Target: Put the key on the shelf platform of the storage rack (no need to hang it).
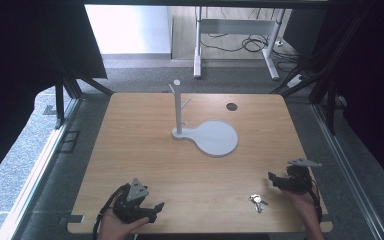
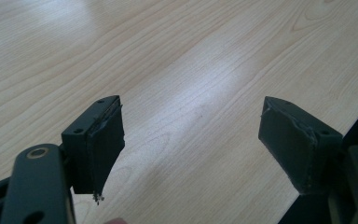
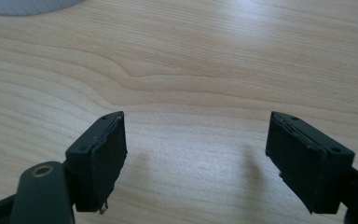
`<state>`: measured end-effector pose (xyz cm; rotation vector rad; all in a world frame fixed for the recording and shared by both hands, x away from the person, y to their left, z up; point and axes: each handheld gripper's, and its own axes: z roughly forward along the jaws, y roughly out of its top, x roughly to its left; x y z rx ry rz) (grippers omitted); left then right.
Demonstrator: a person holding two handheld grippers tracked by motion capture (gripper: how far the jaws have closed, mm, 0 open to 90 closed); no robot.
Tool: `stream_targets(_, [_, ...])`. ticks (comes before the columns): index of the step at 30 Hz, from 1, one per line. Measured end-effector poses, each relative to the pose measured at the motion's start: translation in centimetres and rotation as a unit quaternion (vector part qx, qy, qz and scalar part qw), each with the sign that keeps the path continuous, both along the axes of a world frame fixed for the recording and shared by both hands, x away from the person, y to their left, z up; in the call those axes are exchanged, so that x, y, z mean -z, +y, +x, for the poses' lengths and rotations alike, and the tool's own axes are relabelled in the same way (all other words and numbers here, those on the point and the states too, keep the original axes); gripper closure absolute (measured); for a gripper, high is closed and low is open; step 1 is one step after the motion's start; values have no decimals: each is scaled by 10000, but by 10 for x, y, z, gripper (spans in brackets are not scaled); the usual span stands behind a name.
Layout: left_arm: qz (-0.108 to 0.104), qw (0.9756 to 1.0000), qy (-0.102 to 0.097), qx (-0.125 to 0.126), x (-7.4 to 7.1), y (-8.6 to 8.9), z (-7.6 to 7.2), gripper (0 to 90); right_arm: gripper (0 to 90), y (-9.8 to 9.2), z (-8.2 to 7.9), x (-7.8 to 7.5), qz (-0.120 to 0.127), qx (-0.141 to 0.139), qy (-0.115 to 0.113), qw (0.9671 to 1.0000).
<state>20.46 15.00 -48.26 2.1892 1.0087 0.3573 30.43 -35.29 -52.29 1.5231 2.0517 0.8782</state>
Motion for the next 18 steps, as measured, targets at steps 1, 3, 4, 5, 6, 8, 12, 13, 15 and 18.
stream_targets(1, [15,10000,8,4,0,0,0,226,226,-1,-1,-1,-22,-43,-17,10000])
stream_targets(3, [24,10000,13,9,0,0,0,226,243,-3,-3,-1,-2,-96,5,10000])
stream_targets(4, [6,10000,-3,25,0,-1,-1,226,260,-5,-5,-2,107,-159,39,9998])
stream_targets(5, [6,10000,-3,25,0,-1,-1,226,260,-5,-5,-2,107,-159,39,9998])
stream_targets(6, [0,10000,-18,57,-1,-1,-2,226,275,-5,-8,-2,126,-218,54,9997])
stream_targets(8, [-14,10000,-36,66,-2,-1,-3,226,295,-3,-9,-3,128,-212,42,9997])
stream_targets(12, [-72,9999,-71,77,-5,1,-6,226,342,2,-10,-4,82,-195,58,9998])
stream_targets(13, [-81,9999,-80,90,-5,2,-6,226,349,3,-10,-4,92,-199,60,9997])
stream_targets(15, [-85,9999,-72,107,-5,1,-6,226,353,4,-9,-4,126,-238,83,9996])
stream_targets(18, [-69,9999,-48,118,-4,1,-5,226,355,3,-9,-4,37,-306,104,9995])
